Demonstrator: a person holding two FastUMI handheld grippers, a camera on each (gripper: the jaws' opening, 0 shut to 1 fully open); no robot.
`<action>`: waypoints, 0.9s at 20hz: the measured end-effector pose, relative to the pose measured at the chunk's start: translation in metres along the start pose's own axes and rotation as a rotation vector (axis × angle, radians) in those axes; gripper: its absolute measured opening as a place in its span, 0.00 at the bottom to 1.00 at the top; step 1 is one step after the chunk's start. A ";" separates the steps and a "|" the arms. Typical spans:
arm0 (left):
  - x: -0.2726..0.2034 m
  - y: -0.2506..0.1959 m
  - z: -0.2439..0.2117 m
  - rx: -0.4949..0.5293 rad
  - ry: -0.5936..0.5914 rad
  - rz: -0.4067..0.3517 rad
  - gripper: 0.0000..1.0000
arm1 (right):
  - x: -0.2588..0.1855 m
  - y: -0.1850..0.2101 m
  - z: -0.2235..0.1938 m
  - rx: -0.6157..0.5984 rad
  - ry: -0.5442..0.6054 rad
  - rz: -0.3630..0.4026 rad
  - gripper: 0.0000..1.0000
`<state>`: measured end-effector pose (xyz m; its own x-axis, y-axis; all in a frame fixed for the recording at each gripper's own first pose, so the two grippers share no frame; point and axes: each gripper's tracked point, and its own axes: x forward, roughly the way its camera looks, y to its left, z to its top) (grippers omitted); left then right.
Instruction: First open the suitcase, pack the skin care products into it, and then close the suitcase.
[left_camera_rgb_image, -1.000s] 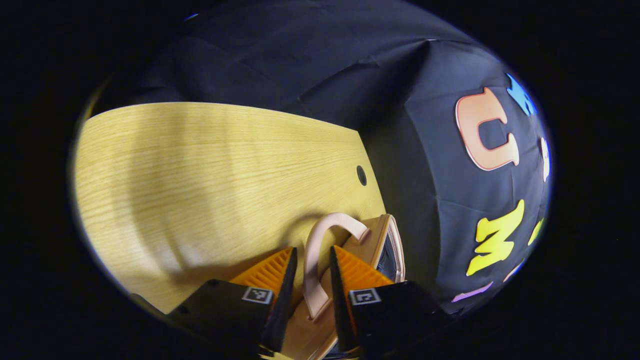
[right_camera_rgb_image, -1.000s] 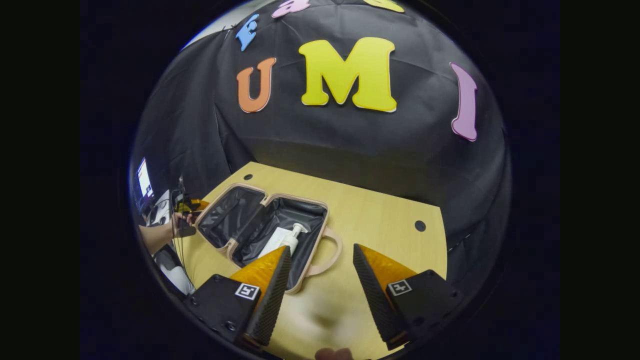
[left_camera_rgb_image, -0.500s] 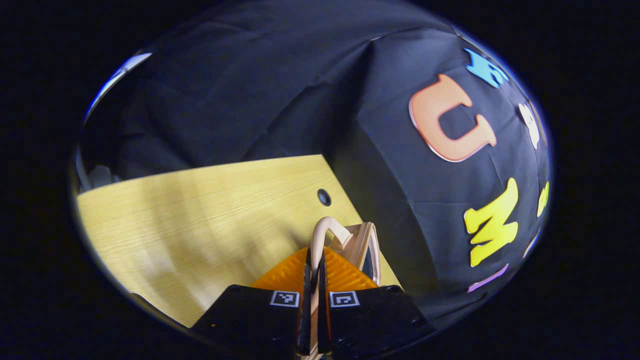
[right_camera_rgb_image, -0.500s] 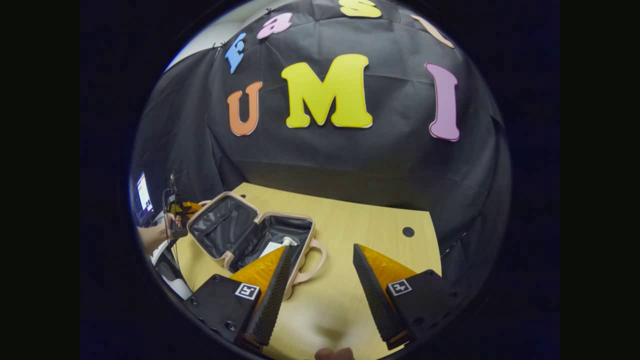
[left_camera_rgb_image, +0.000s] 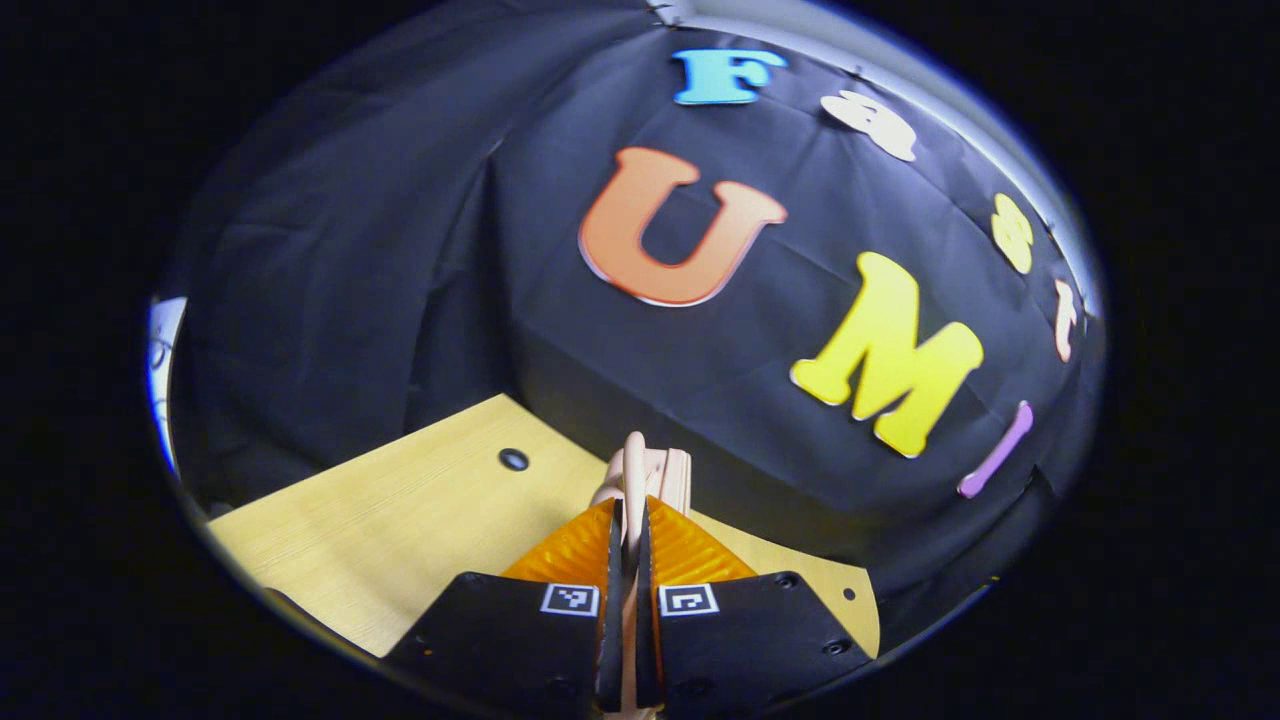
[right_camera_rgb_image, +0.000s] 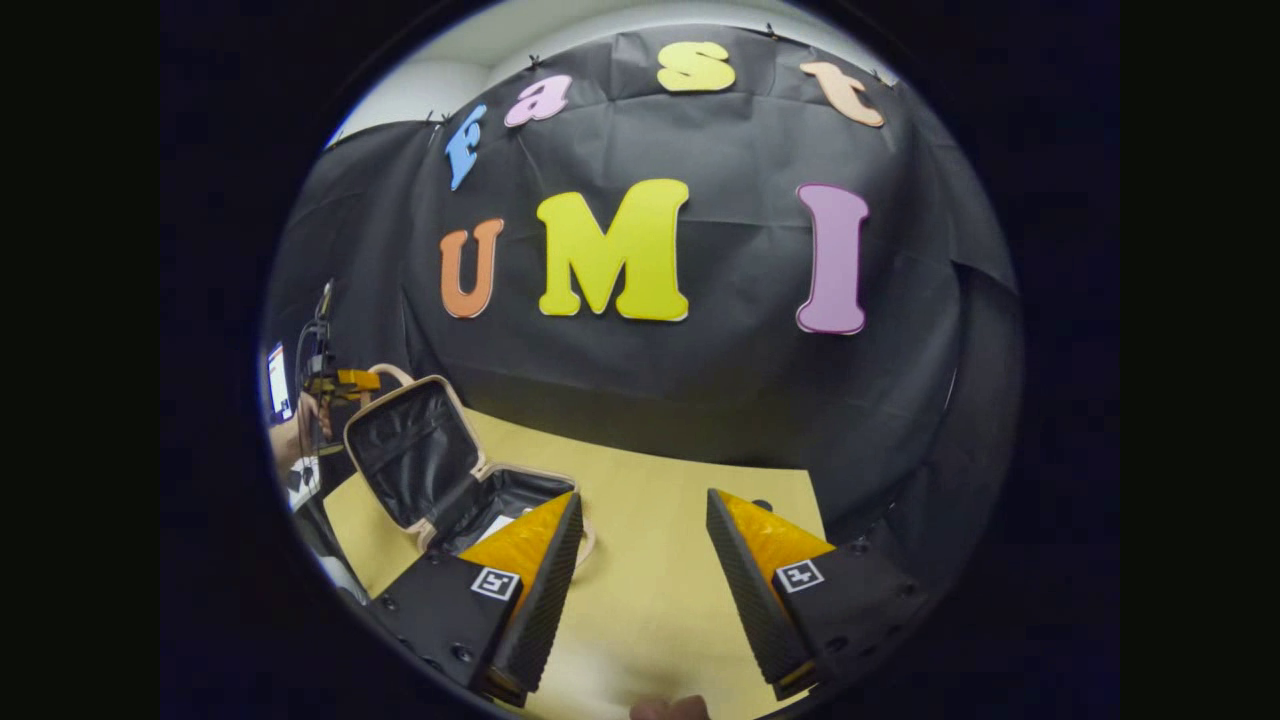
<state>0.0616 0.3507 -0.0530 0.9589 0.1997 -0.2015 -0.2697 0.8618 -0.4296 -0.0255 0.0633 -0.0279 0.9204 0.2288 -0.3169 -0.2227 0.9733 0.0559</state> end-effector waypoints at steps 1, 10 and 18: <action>-0.005 -0.019 -0.003 0.031 -0.003 -0.011 0.08 | -0.002 -0.007 0.000 0.008 -0.005 -0.013 0.75; -0.013 -0.159 -0.067 0.430 -0.047 -0.071 0.08 | -0.026 -0.062 -0.014 0.055 0.002 -0.131 0.75; 0.011 -0.245 -0.183 0.556 0.042 -0.180 0.08 | -0.047 -0.102 -0.035 0.060 0.041 -0.218 0.75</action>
<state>0.1226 0.0563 -0.1106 0.9781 0.0186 -0.2074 -0.0055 0.9980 0.0636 -0.0574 -0.0471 -0.0514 0.9307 0.0134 -0.3656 0.0006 0.9993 0.0381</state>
